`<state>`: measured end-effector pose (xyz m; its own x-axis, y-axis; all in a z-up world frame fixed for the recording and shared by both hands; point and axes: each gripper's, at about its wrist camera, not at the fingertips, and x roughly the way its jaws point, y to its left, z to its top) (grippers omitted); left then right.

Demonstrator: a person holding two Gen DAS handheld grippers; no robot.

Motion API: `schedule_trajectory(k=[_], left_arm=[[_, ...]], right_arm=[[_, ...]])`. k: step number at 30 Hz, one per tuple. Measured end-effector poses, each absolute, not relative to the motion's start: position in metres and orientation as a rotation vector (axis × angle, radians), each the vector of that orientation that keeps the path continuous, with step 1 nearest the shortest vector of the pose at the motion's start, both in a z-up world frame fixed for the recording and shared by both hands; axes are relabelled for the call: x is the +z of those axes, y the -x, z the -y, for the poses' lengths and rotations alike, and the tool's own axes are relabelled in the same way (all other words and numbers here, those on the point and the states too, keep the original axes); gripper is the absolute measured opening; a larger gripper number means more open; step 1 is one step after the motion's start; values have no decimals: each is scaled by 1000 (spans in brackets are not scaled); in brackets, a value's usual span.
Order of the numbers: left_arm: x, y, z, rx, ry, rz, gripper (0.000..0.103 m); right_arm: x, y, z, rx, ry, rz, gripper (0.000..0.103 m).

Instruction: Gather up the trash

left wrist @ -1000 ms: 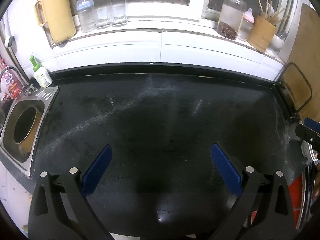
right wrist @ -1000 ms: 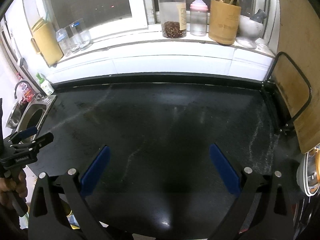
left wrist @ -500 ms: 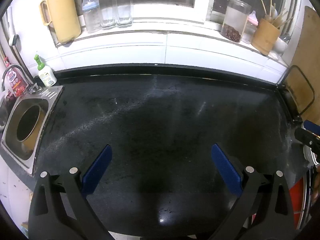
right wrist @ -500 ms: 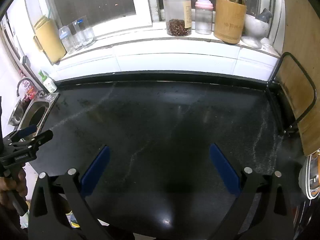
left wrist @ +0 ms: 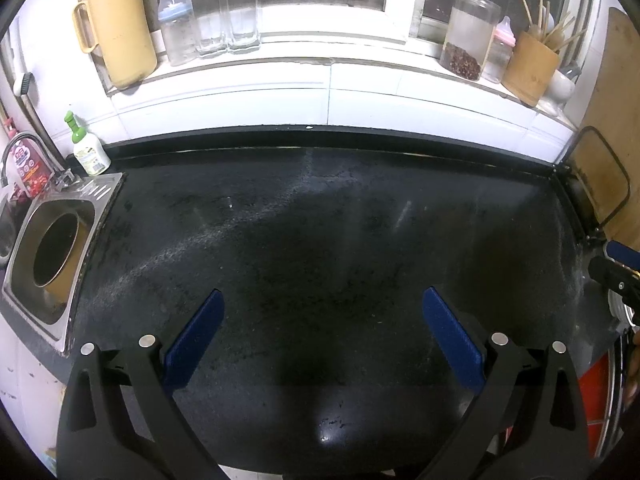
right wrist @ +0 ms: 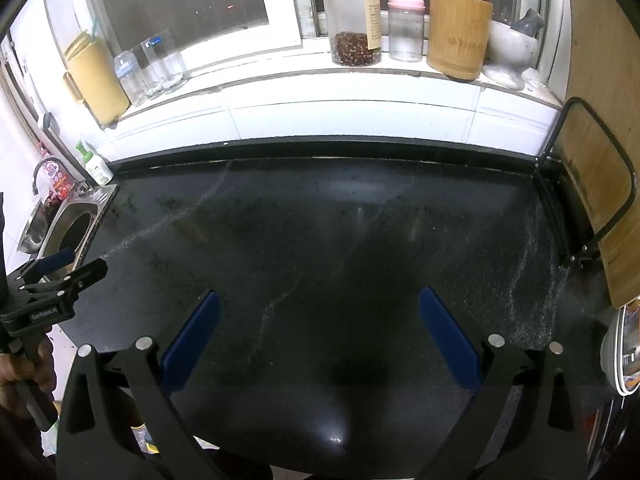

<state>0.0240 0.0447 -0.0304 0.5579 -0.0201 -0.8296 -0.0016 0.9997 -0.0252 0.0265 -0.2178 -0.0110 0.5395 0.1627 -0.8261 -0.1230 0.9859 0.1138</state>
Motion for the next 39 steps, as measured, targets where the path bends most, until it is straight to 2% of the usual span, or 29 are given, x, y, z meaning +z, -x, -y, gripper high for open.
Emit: schedule_trajectory(k=[39], left_arm=[[-38, -35, -47, 25, 26, -986, 96]], right_arm=[[-14, -43, 210, 192, -38, -998, 96]])
